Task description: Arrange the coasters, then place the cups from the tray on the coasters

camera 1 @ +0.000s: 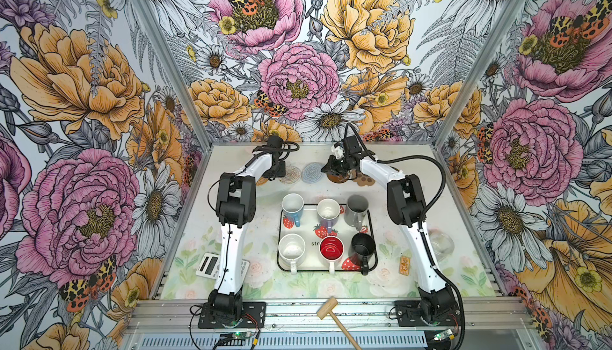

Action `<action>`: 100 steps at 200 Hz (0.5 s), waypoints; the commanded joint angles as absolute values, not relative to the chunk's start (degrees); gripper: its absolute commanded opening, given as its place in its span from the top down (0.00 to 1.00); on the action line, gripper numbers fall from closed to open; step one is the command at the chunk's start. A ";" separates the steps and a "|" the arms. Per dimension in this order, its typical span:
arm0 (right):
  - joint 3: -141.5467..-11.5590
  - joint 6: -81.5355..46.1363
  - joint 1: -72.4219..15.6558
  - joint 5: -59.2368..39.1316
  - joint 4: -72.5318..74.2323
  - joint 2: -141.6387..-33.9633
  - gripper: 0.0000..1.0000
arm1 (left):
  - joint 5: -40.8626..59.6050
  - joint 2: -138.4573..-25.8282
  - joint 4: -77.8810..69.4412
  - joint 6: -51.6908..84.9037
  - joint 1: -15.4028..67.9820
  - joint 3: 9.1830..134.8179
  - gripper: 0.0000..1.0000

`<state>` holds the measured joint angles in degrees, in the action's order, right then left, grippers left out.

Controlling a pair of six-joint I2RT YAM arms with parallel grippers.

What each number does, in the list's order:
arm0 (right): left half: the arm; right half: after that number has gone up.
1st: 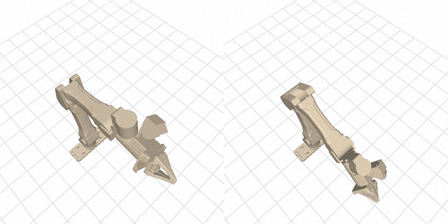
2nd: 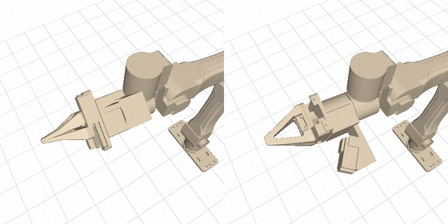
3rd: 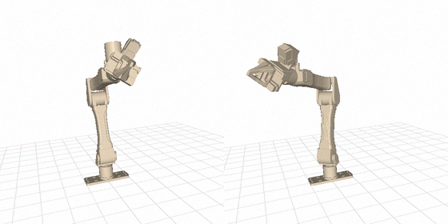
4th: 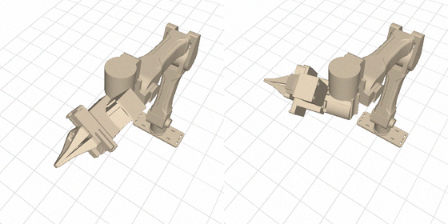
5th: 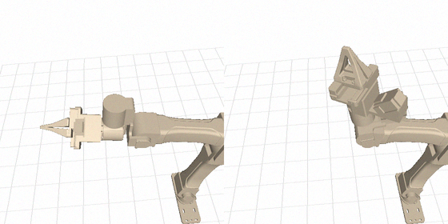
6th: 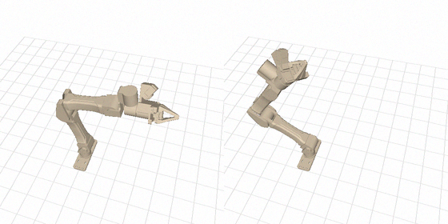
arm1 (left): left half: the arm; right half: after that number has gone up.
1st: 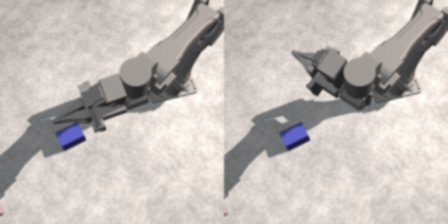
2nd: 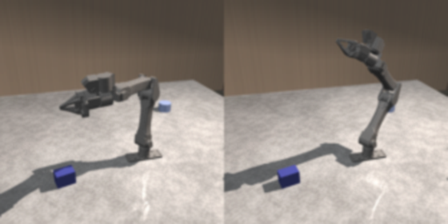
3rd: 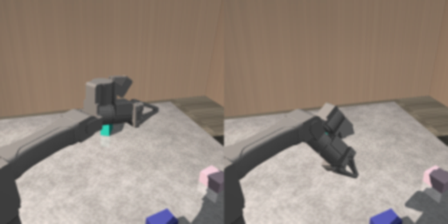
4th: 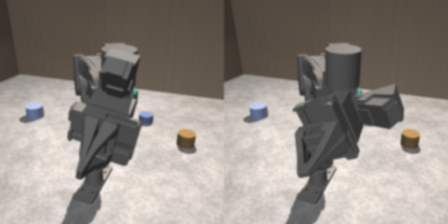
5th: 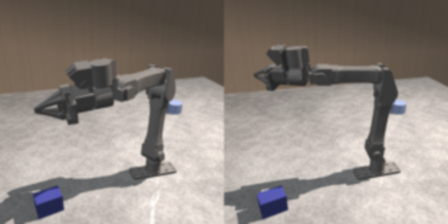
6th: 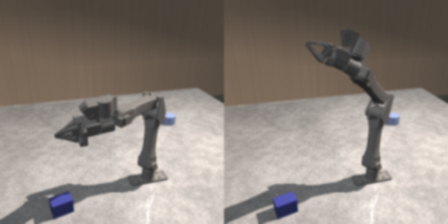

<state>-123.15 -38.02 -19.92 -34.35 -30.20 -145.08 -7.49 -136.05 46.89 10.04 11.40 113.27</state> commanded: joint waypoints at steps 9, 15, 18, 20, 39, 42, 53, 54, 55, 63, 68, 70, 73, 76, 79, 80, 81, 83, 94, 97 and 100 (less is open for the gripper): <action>-123.75 -38.16 -20.42 -34.67 -29.71 -145.99 0.94 | -8.87 -134.39 49.05 9.23 11.74 112.11 0.51; -123.75 -38.15 -20.31 -34.64 -29.71 -146.01 0.91 | -8.88 -134.38 49.07 9.23 11.69 112.15 0.51; -123.75 -38.19 -20.30 -34.62 -29.78 -145.99 0.89 | -8.87 -134.37 49.12 9.23 11.68 112.15 0.51; -123.68 -38.22 -20.30 -34.54 -29.79 -145.99 0.88 | -8.87 -134.36 49.11 9.23 11.62 112.08 0.51; -123.63 -37.93 -20.31 -34.54 -29.88 -145.66 0.73 | -8.97 -134.21 49.12 9.24 11.80 112.11 0.51; -123.65 -37.92 -20.31 -34.55 -29.93 -145.59 0.72 | -9.01 -134.21 49.06 9.20 11.78 112.13 0.51; -123.57 -37.88 -20.35 -34.45 -30.01 -145.22 0.68 | -8.92 -134.08 49.09 9.23 11.78 112.03 0.51; -123.53 -37.84 -20.32 -34.41 -30.04 -145.17 0.68 | -8.94 -134.06 49.07 9.23 11.78 112.05 0.51; -123.51 -37.86 -20.36 -34.34 -30.05 -145.14 0.67 | -8.91 -134.05 49.06 9.23 11.78 112.05 0.51; -123.26 -37.76 -20.32 -34.21 -30.12 -144.79 0.65 | -8.88 -133.95 49.04 9.23 11.83 112.08 0.51; -122.95 -37.78 -20.29 -34.04 -30.13 -144.50 0.64 | -8.88 -133.95 49.05 9.23 11.78 112.14 0.51; -122.89 -37.68 -20.23 -33.96 -30.14 -144.36 0.64 | -8.97 -133.99 49.09 9.23 11.84 112.15 0.51; -122.68 -37.58 -20.22 -33.84 -30.15 -144.14 0.63 | -8.91 -133.95 49.13 9.23 11.86 112.10 0.51; -122.44 -37.49 -20.22 -33.74 -30.18 -144.00 0.63 | -8.88 -133.87 49.06 9.23 11.86 112.12 0.51; -122.28 -37.38 -20.21 -33.65 -30.23 -143.75 0.62 | -8.88 -133.86 49.07 9.23 11.87 112.14 0.51; -122.18 -37.37 -20.17 -33.61 -30.23 -143.64 0.62 | -8.88 -133.90 49.06 9.23 11.87 112.15 0.51; -122.09 -37.36 -20.15 -33.64 -30.28 -143.58 0.62 | -8.88 -133.88 49.05 9.23 11.87 112.15 0.51; -121.97 -37.29 -20.13 -33.55 -30.31 -143.47 0.62 | -8.88 -133.86 49.11 9.23 11.87 112.15 0.51; -121.19 -36.74 -20.02 -33.16 -30.56 -142.47 0.60 | -8.96 -133.75 49.06 9.23 11.87 112.14 0.51; -120.90 -36.64 -19.89 -32.97 -30.66 -142.21 0.60 | -9.03 -133.76 49.08 9.23 11.87 112.15 0.51; -120.64 -36.56 -19.80 -32.89 -30.75 -141.90 0.59 | -9.01 -133.65 49.09 9.23 11.87 112.13 0.51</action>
<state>-122.54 -37.89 -19.94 -34.17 -30.20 -144.99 -7.77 -135.85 47.37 10.02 11.51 113.16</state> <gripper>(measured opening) 0.395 0.489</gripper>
